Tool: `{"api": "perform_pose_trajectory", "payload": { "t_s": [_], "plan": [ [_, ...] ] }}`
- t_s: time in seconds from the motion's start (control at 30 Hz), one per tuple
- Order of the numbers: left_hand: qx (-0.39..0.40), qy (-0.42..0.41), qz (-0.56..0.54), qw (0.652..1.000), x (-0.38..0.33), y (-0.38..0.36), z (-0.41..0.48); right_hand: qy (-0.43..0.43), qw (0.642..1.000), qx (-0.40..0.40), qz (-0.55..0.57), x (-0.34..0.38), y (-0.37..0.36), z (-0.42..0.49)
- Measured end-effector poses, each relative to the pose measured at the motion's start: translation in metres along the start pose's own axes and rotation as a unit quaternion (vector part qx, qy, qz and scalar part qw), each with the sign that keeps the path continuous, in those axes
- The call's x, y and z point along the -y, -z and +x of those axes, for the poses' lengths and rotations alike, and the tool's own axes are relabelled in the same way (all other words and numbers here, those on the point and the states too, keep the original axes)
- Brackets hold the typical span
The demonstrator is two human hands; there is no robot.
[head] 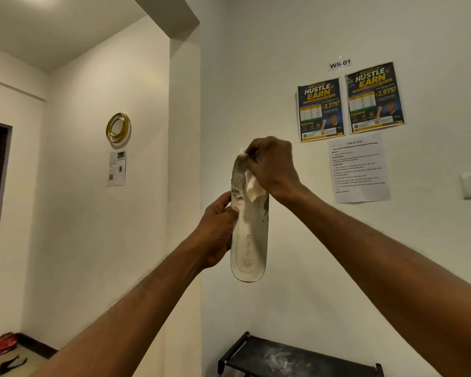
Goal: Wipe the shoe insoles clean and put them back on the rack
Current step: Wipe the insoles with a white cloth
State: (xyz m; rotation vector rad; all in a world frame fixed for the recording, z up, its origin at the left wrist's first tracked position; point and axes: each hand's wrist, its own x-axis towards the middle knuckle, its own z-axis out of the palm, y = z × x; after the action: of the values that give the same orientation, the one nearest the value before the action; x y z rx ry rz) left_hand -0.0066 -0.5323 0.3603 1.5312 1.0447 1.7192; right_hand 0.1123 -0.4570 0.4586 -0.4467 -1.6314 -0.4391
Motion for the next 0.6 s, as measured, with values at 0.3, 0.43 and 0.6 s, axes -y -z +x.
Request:
{"api": "perform_pose_trajectory", "payload": {
  "t_s": [0.3,0.43,0.6],
  "plan": [
    [0.003,-0.003,0.002,1.000,0.000,0.000,0.000,-0.003,1.000,-0.017,0.010,-0.003,-0.001,0.004],
    [-0.006,-0.010,0.009,1.000,-0.003,0.001,0.001,0.051,0.997,0.062,0.013,0.007,-0.005,-0.002],
    [-0.017,-0.006,0.007,1.000,-0.003,0.004,0.002,0.032,0.996,0.068,0.050,0.008,-0.011,-0.006]
  ]
}}
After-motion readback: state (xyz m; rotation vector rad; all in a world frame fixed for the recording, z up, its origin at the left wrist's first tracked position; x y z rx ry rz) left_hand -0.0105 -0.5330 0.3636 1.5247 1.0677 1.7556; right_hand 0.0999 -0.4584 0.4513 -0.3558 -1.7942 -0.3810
